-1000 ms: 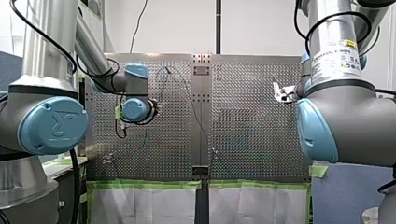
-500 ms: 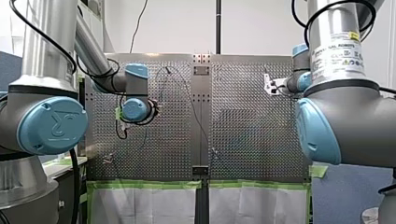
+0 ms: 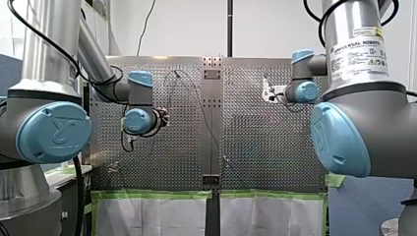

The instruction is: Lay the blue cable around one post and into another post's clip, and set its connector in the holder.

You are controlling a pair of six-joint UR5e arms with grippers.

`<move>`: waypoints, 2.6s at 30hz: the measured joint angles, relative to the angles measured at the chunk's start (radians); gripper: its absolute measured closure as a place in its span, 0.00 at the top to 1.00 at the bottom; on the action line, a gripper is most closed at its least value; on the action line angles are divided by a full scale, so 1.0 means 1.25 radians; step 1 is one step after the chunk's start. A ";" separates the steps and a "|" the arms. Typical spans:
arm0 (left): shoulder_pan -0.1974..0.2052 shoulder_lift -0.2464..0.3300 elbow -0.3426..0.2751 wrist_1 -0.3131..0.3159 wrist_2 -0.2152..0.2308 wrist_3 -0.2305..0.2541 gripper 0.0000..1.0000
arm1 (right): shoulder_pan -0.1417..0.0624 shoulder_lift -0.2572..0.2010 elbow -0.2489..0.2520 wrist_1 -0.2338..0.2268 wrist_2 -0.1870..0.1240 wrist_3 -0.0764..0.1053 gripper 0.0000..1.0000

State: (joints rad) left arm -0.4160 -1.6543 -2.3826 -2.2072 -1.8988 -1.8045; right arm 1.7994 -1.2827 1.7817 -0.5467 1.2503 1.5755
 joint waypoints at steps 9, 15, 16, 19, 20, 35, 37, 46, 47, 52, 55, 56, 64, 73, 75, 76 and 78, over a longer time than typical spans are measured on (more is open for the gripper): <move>0.003 -0.027 -0.046 0.055 0.004 0.044 1.00 | 0.058 0.050 0.058 -0.058 0.058 -0.021 1.00; 0.002 -0.065 -0.048 0.059 0.008 0.069 1.00 | 0.103 0.080 0.103 -0.100 0.103 -0.052 1.00; 0.001 -0.068 -0.048 0.059 0.009 0.069 1.00 | 0.110 0.082 0.109 -0.104 0.110 -0.054 1.00; 0.000 -0.074 -0.048 0.056 0.009 0.067 1.00 | 0.133 0.085 0.119 -0.112 0.133 -0.061 1.00; 0.000 -0.075 -0.048 0.055 0.009 0.066 1.00 | 0.142 0.085 0.120 -0.113 0.142 -0.062 1.00; 0.003 -0.076 -0.048 0.047 0.009 0.044 1.00 | 0.243 0.126 0.113 -0.131 0.209 -0.088 1.00; 0.004 -0.076 -0.048 0.046 0.009 0.040 1.00 | 0.254 0.137 0.112 -0.134 0.211 -0.096 1.00; 0.004 -0.076 -0.048 0.046 0.009 0.034 1.00 | 0.318 0.184 0.110 -0.147 0.217 -0.102 1.00; 0.004 -0.076 -0.048 0.046 0.009 0.033 1.00 | 0.327 0.186 0.110 -0.148 0.219 -0.100 1.00; 0.004 -0.076 -0.048 0.046 0.007 0.027 1.00 | 0.363 0.188 0.109 -0.152 0.224 -0.093 1.00; 0.004 -0.076 -0.049 0.045 0.007 0.025 1.00 | 0.383 0.189 0.109 -0.153 0.226 -0.089 1.00; 0.004 -0.076 -0.049 0.045 0.007 0.024 1.00 | 0.391 0.189 0.109 -0.153 0.227 -0.087 1.00; 0.004 -0.076 -0.050 0.040 -0.001 0.018 1.00 | 0.436 0.191 0.109 -0.153 0.256 -0.075 1.00; 0.001 -0.076 -0.050 0.010 -0.042 0.013 1.00 | 0.452 0.193 0.109 -0.160 0.311 -0.099 1.00; 0.000 -0.076 -0.050 0.008 -0.047 0.009 1.00 | 0.454 0.193 0.109 -0.164 0.324 -0.102 1.00; 0.000 -0.076 -0.050 0.007 -0.049 0.007 1.00 | 0.454 0.193 0.109 -0.165 0.330 -0.103 1.00; 0.002 -0.076 -0.050 0.007 -0.051 0.000 1.00 | 0.454 0.194 0.109 -0.168 0.343 -0.103 1.00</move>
State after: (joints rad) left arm -0.4141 -1.7493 -2.4445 -2.1986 -1.9622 -1.8041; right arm 2.3672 -1.0405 1.9184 -0.7573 1.6794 1.4464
